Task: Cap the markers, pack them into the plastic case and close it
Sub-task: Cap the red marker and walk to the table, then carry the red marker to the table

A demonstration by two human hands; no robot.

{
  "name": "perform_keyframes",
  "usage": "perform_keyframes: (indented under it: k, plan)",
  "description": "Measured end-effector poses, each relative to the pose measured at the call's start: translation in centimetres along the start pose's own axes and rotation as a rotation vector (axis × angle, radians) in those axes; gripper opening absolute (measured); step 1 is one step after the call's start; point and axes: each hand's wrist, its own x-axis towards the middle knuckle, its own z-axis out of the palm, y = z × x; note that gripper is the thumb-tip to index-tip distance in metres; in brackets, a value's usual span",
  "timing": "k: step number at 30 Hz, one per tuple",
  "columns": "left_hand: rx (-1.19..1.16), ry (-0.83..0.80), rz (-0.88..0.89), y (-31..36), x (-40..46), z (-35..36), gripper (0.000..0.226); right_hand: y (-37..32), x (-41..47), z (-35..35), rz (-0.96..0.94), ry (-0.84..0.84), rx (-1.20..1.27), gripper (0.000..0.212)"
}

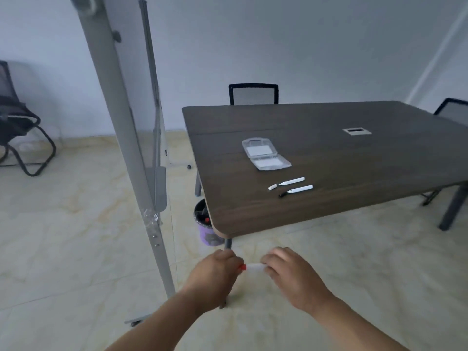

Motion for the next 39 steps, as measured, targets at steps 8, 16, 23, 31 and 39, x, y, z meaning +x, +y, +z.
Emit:
perform_keyframes:
  k: [8, 16, 23, 31, 39]
  plan:
    - [0.077, 0.077, 0.000, 4.8, 12.7, -3.1, 0.023, 8.3, 4.9, -9.0, 0.014, 0.076, -0.092, 0.011]
    - [0.125, -0.092, -0.226, 6.1, 23.6, 1.1, 0.026, 20.4, 10.5, -9.7, -0.009, -0.053, -0.066, 0.011]
    - [0.088, -0.176, -0.447, 5.8, 29.7, 5.2, 0.027, 28.5, 14.2, -8.0, -0.091, -0.196, 0.031, 0.010]
    - [0.028, -0.203, -0.582, 5.9, 30.1, 7.8, 0.024, 31.0, 13.9, -6.1, -0.149, -0.268, 0.126, 0.011]
    - [-0.127, -0.028, -0.704, 4.3, 31.9, 7.3, 0.027, 33.7, 16.7, -7.2, -0.042, -0.109, 0.108, 0.027]
